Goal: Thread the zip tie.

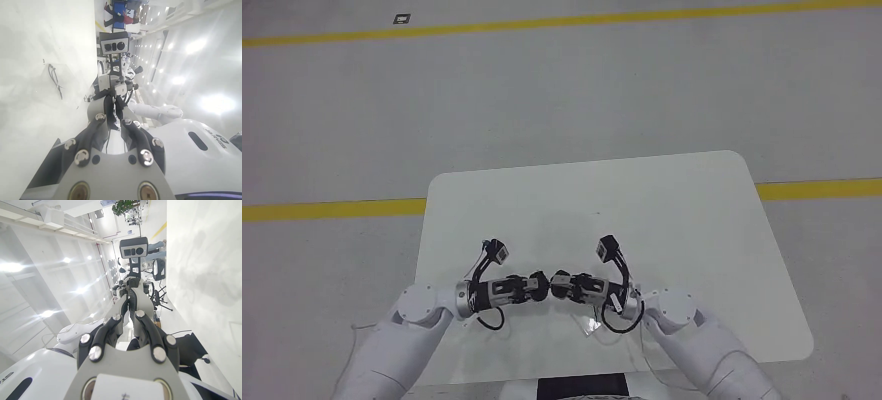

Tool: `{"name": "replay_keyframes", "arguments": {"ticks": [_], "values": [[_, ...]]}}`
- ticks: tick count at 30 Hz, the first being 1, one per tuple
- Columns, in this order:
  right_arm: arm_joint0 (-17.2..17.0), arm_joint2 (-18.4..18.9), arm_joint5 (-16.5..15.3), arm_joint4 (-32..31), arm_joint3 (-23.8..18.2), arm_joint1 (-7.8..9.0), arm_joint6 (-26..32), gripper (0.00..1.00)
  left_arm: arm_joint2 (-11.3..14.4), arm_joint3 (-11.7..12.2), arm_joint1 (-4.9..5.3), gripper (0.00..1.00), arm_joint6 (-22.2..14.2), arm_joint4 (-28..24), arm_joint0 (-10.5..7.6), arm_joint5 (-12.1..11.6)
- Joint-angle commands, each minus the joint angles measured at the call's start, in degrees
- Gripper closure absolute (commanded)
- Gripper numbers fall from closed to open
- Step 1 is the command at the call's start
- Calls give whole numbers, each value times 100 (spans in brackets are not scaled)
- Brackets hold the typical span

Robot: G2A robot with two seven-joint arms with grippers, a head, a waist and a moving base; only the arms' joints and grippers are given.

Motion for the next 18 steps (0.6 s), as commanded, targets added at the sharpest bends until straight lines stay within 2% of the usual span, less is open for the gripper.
{"name": "replay_keyframes", "arguments": {"ticks": [1,18], "values": [[8,-5,8,13,16,-1,-29,100,6,-1,5,94,1,-8,-3,0],[31,-43,-39,61,46,20,57,100,70,12,41,94,48,-35,-29,0]]}}
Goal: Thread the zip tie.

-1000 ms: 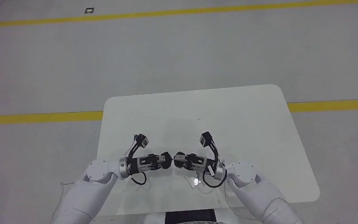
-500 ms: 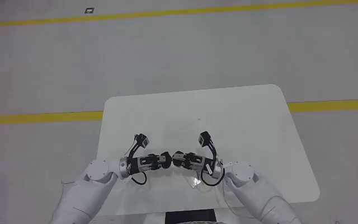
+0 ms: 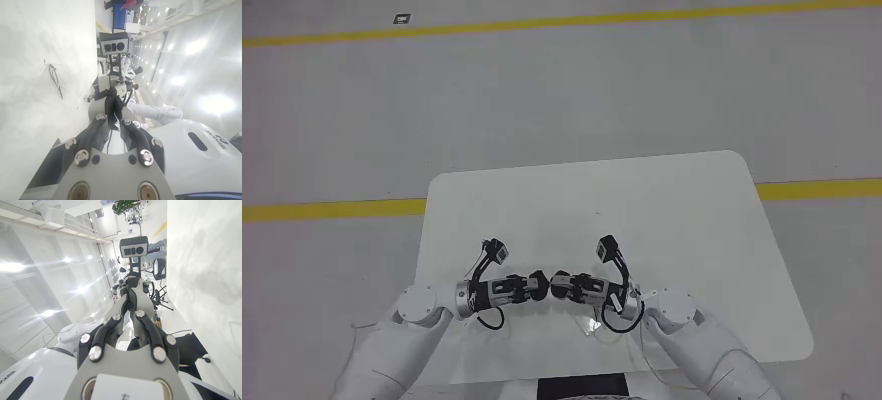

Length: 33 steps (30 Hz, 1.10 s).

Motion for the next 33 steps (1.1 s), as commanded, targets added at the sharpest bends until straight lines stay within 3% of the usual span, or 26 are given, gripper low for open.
{"name": "replay_keyframes", "arguments": {"ticks": [1,7,10,18,19,20,21,33], "values": [[0,-5,6,-7,-2,3,2,100,10,-1,3,93,1,0,-4,0],[2,-21,10,-4,-5,10,2,100,41,-2,12,93,-3,0,-17,0],[10,-31,16,0,-2,13,7,100,53,2,17,100,1,-2,-24,0],[23,-47,34,-7,5,22,-1,100,70,21,31,100,3,-21,-34,0],[22,-47,36,-6,6,23,-7,86,64,22,33,100,0,-28,-32,0],[17,-41,33,0,8,25,-31,29,52,20,37,100,-2,-35,-29,0],[11,-31,25,10,6,27,-42,0,39,16,40,100,-5,-42,-25,0],[-210,319,-91,45,-148,122,-177,0,-80,-87,64,100,-124,-80,38,0]]}}
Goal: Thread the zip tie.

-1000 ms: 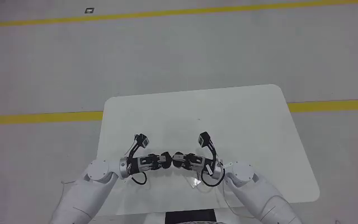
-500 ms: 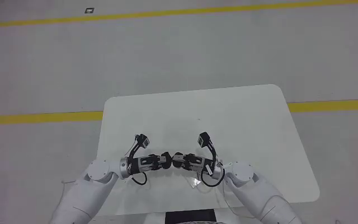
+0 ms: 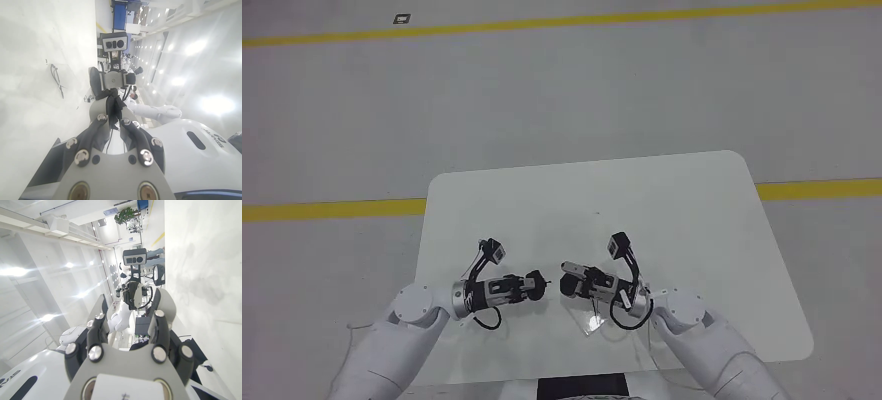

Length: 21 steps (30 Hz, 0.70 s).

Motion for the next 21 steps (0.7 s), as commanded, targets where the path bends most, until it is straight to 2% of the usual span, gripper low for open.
{"name": "replay_keyframes", "arguments": {"ticks": [1,12,13,16,21], "values": [[-7,7,0,-5,-7,2,-3,0,-12,-100,-6,100,-89,-12,-9,0],[-7,7,0,-5,-7,2,-3,0,-12,-100,-6,100,-89,-12,-9,0],[-7,7,0,-5,-7,2,-3,0,-17,-83,-9,100,51,10,-14,0],[-7,7,0,-5,-7,2,-3,0,-62,-44,-12,100,37,-76,-15,0],[-7,7,0,-5,-7,2,-3,0,-381,-9,-58,100,-542,-267,12,0]]}}
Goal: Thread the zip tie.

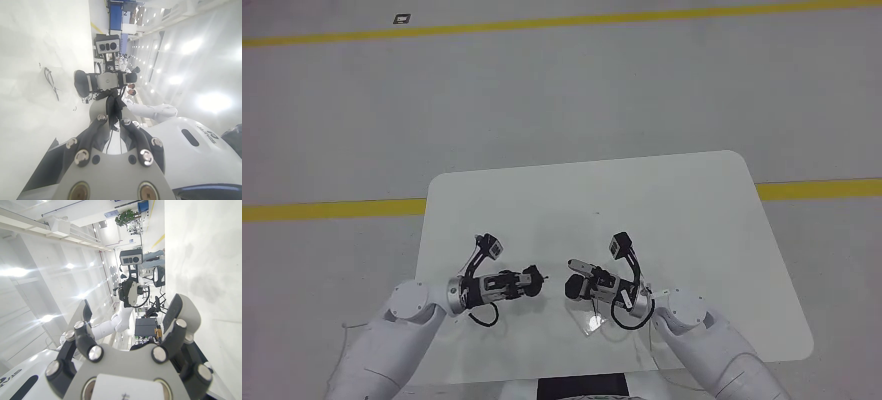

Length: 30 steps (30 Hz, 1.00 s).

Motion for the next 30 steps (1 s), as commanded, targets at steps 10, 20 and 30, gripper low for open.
{"name": "replay_keyframes", "arguments": {"ticks": [10,20,30], "values": [[0,0,0,0,0,0,0,0,-645,305,-323,100,-790,887,-97,0],[0,0,0,0,0,0,0,0,-1183,246,-774,100,-1004,1361,-23,0],[0,0,0,0,0,0,0,0,-1504,147,-1117,100,-1181,1312,43,0]]}}
